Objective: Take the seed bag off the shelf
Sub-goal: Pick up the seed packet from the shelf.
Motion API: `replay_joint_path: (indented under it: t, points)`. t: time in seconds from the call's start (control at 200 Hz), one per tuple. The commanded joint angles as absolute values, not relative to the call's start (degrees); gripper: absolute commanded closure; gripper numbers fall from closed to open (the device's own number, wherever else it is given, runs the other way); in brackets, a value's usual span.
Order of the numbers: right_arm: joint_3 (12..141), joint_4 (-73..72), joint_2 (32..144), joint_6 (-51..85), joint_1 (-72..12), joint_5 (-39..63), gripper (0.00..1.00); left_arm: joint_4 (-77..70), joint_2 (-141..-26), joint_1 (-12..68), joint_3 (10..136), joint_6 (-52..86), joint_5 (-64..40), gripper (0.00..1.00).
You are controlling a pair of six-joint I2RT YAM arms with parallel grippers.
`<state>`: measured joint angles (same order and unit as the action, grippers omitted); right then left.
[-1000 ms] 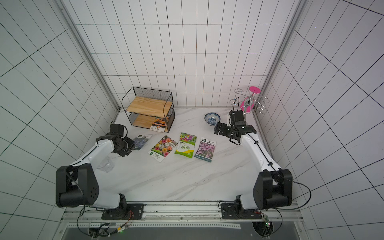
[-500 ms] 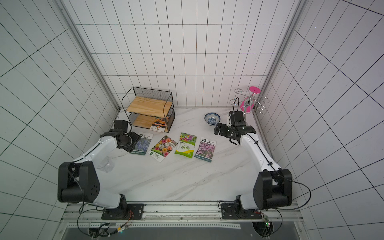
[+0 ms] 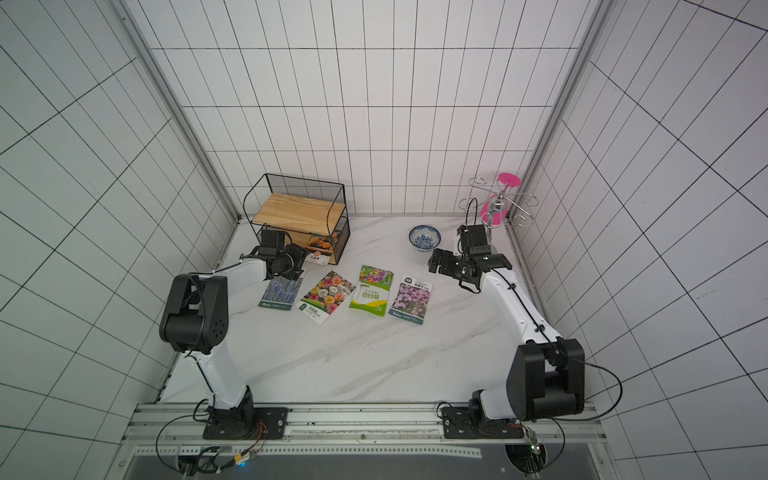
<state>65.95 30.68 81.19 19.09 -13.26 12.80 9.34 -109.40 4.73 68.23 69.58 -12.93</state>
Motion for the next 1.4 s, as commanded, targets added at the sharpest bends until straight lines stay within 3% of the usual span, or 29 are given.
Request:
replay_joint_path:
  t: [0.0, 0.71, 1.115, 1.394]
  points:
    - [64.9, 30.2, 79.8, 18.9, -13.8, 12.7, 0.01, 4.7, -112.2, 5.4, 71.2, 71.4, -13.3, 0.29]
    - [65.0, 30.6, 79.8, 18.3, -13.8, 11.9, 0.01, 0.0, -119.9, 7.0, 73.7, 75.8, -12.9, 0.32]
    - [64.6, 30.8, 79.3, 17.9, -13.5, 11.6, 0.01, -0.3, -120.0, 6.4, 73.5, 76.9, -13.7, 0.78]
    - [64.5, 30.6, 79.2, 18.0, -13.5, 11.5, 0.01, 1.6, -118.0, 6.1, 73.6, 74.5, -14.9, 0.92]
